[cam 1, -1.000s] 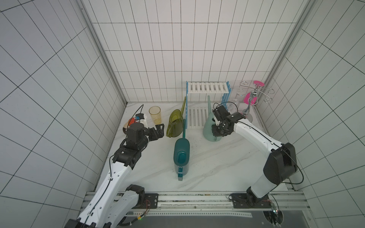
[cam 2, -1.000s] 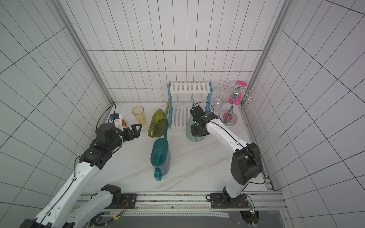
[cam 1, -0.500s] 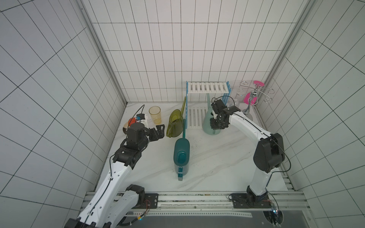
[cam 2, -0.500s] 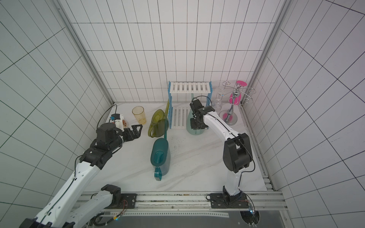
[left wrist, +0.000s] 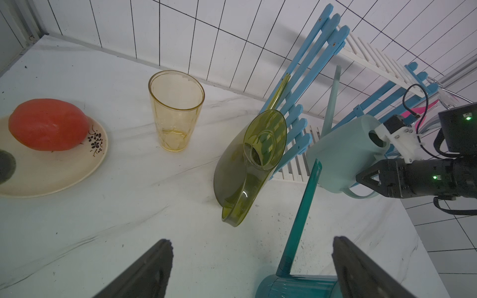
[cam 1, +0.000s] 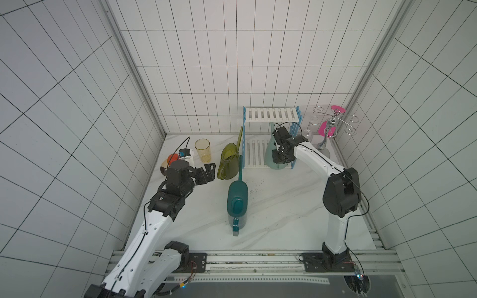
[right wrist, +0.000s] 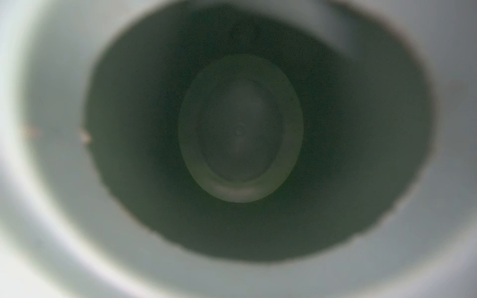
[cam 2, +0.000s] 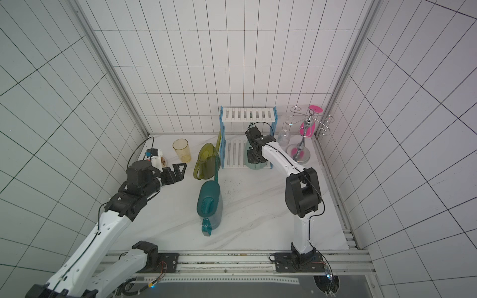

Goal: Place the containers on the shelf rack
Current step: 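Place the container on the shelf.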

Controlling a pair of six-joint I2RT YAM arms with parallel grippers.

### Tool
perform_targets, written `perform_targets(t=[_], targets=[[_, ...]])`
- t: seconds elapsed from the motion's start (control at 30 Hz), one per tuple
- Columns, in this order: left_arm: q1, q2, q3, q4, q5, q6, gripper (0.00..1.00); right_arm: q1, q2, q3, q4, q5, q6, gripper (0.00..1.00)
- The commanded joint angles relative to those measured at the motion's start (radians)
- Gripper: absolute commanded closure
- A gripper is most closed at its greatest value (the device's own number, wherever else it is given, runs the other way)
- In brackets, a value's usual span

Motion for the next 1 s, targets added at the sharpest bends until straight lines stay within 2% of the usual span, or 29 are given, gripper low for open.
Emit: perform_targets(t=[0.0,0.47,0.7,0.97], targets=[[-0.005,-0.001,0.011,-0.005,0.013,0.023,0.02,-0.024,0.027,0.033,0.067,0.043,-0.019,1.00],[-0.015,0.020,0.020,-0.016,-0.002,0.033,0.02,-0.039,0.052,-0.025,0.156,0.017,-0.005,0.99],[-0.035,0.026,0.043,-0.034,-0.018,0.037,0.02,-0.039,0.014,-0.063,0.167,0.017,0.010,0.82],[-0.044,0.039,0.042,-0.049,-0.045,0.065,0.02,-0.040,-0.010,-0.071,0.158,0.015,0.017,0.68]])
